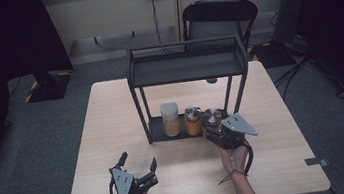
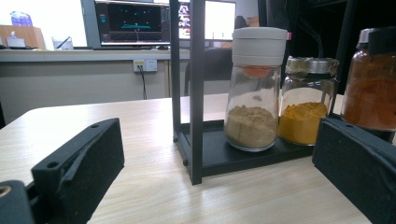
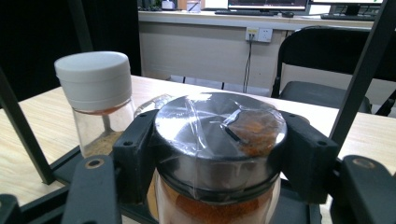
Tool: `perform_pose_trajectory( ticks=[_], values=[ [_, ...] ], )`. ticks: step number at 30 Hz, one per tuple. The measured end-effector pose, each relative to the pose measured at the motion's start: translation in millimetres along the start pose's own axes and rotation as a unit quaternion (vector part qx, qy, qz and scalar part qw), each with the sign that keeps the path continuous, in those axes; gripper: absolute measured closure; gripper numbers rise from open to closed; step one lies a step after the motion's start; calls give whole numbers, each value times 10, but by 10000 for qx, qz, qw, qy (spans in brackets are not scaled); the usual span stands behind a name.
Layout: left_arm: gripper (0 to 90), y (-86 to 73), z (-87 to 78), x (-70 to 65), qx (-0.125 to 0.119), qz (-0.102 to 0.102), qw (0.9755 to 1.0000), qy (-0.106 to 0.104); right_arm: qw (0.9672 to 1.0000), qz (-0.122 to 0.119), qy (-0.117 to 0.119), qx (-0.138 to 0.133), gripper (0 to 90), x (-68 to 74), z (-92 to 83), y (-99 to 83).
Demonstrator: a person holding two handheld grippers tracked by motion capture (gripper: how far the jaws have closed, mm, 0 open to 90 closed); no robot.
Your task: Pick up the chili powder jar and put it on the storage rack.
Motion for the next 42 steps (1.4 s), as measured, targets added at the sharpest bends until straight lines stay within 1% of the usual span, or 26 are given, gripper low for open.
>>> perform_pose_trajectory(
  ticks=[8, 11, 15, 27, 37, 40, 42],
  values=[
    [16, 0, -1, 0, 0, 1, 10000, 0, 9999, 8, -166, 27, 348, -10, 81, -28],
    [16, -1, -2, -1, -4, -9, 10000, 1, 9997, -31, -224, 18, 348, -1, 108, -24],
    [16, 0, -2, -1, -3, -9, 10000, 0, 9997, 11, -241, 25, 348, -10, 146, -31],
    [16, -1, -2, -1, -5, -14, 10000, 4, 9993, -16, -370, 92, 348, -36, 234, -21],
    [16, 1, -2, 1, 3, -5, 10000, 1, 9992, 50, -385, 26, 348, -34, 277, -21],
    [16, 1, -2, 3, 2, -7, 10000, -9, 9991, 8, -432, 5, 348, -16, 290, -20],
    [16, 1, -2, 2, 4, -5, 10000, -8, 9991, 24, -435, -6, 348, -12, 299, -19]
  ],
)
Point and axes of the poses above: each handheld gripper's, and its own axes: z roughly forward along the jaws, y roughly out of its top, x roughly to its left, the point moved 10 cm from there along z, roughly forward along the jaws, and after that the axes turned 7 degrees about -y, right-handed, at the moved point
